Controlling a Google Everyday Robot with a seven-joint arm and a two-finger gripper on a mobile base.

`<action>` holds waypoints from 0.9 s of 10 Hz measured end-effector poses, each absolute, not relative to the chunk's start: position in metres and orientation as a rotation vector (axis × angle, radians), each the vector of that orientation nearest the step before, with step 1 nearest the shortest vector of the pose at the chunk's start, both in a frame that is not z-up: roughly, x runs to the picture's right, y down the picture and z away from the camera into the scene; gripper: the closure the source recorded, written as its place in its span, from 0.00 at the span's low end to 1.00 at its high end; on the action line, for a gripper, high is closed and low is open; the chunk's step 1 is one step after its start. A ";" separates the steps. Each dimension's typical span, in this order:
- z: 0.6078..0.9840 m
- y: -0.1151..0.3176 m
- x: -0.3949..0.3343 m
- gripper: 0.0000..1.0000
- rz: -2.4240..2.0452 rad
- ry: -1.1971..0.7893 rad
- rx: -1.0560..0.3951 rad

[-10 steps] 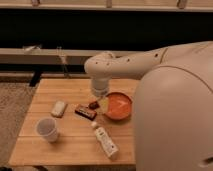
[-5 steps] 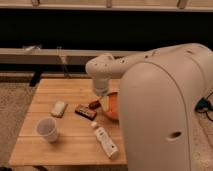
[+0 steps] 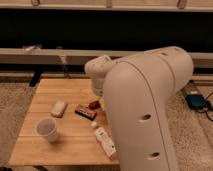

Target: Place the pepper on the white sponge

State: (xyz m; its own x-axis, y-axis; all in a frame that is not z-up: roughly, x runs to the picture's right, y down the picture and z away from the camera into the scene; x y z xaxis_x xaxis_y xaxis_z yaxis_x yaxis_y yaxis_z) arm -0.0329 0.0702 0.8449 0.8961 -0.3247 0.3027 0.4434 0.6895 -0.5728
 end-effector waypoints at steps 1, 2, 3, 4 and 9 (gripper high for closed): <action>0.854 0.072 -0.032 0.20 -0.408 -0.170 -0.702; 0.860 0.073 -0.032 0.20 -0.396 -0.163 -0.710; 0.867 0.075 -0.034 0.20 -0.382 -0.157 -0.723; 0.871 0.075 -0.037 0.20 -0.373 -0.152 -0.731; 0.885 0.079 -0.052 0.20 -0.327 -0.123 -0.775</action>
